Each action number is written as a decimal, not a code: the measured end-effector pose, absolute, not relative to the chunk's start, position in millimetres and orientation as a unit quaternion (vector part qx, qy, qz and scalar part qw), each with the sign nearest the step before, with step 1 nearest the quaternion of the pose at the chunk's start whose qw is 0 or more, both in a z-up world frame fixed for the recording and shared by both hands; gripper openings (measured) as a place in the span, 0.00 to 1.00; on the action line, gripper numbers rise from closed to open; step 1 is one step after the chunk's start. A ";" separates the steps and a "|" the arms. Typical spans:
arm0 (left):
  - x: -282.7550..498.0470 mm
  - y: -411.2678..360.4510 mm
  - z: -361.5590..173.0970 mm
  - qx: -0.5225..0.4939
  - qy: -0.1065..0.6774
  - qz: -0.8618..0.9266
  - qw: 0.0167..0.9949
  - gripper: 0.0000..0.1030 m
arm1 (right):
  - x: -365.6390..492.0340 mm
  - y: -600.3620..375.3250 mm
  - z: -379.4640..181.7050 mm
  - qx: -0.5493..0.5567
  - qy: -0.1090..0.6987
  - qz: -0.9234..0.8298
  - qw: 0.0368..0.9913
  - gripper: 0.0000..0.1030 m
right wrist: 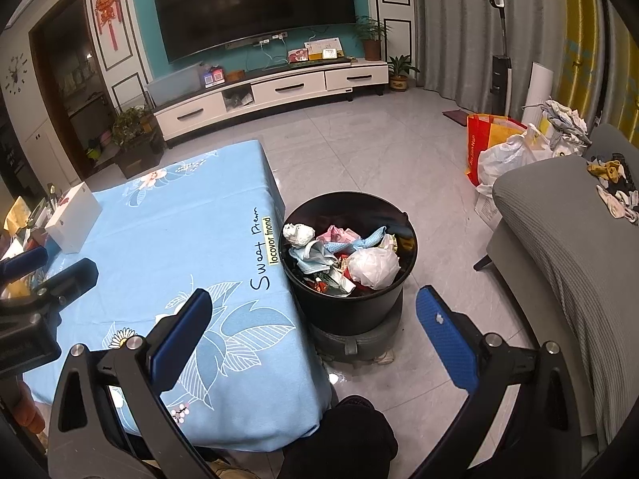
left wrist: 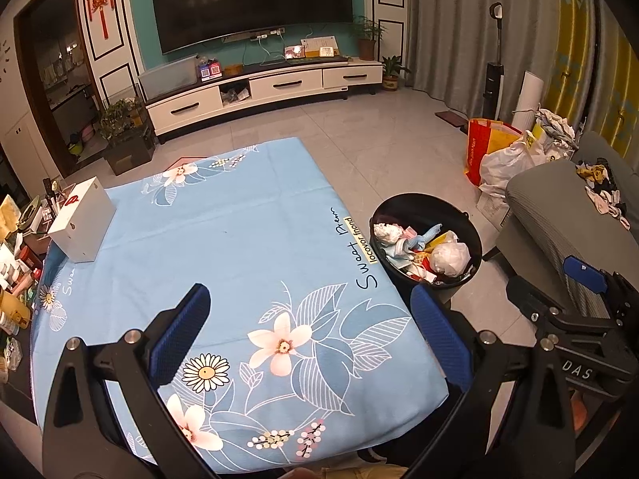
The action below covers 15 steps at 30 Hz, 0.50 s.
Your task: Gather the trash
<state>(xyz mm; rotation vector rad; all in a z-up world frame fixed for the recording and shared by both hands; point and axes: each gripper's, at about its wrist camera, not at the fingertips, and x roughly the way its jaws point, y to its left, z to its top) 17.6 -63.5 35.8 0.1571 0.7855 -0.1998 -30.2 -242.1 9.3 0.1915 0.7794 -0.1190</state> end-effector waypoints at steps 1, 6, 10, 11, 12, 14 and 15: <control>17.3 -63.5 36.0 0.076 0.382 -0.097 0.916 0.97 | -30.2 -242.1 9.3 0.093 0.379 -0.058 0.919 0.97; 17.8 -61.6 35.9 0.075 0.383 -0.097 0.915 0.97 | -30.6 -241.3 9.8 0.093 0.379 -0.058 0.919 0.97; 18.2 -59.2 36.3 0.073 0.383 -0.094 0.916 0.97 | -30.2 -242.0 9.0 0.093 0.380 -0.058 0.919 0.97; 18.4 -58.8 36.0 0.073 0.383 -0.094 0.916 0.97 | -30.5 -241.6 9.5 0.093 0.380 -0.057 0.918 0.97; 18.3 -58.8 35.8 0.073 0.383 -0.094 0.916 0.97 | -30.5 -240.9 9.4 0.093 0.381 -0.057 0.918 0.97; 18.2 -58.6 35.9 0.075 0.382 -0.094 0.916 0.97 | -29.1 -240.4 8.6 0.092 0.382 -0.056 0.918 0.97; 18.4 -59.3 35.9 0.076 0.381 -0.094 0.917 0.97 | -29.5 -240.0 9.0 0.092 0.382 -0.056 0.918 0.97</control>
